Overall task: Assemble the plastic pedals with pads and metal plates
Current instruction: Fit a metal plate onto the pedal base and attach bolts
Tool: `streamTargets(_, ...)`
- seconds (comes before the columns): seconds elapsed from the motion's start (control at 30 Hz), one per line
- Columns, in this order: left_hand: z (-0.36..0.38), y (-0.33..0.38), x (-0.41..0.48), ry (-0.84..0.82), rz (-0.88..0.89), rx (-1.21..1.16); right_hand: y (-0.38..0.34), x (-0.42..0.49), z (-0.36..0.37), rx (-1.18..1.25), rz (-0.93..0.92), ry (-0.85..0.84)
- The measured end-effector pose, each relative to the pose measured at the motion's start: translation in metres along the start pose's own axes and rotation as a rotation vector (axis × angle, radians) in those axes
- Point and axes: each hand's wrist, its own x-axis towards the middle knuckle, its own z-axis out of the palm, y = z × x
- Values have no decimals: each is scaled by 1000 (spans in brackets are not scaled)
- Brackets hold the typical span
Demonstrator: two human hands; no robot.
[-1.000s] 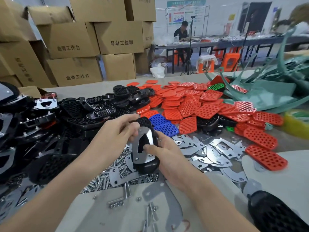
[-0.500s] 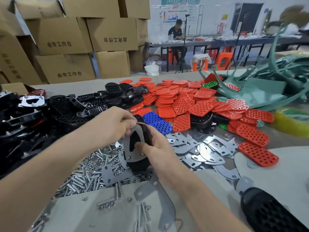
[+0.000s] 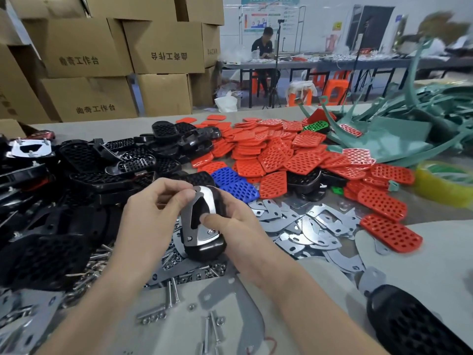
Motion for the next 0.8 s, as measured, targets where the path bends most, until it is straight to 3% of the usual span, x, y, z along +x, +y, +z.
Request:
streamTargets(0.27, 5, 1, -2, 42, 74, 73, 1, -1, 4, -5, -42, -73)
streamTargets(0.63, 5, -4, -2, 80, 32, -36, -4, -8, 4, -128, -103, -72)
streamTargets(0.8, 3, -2, -4, 71, 118, 18, -6, -8, 5, -126, -114, -69)
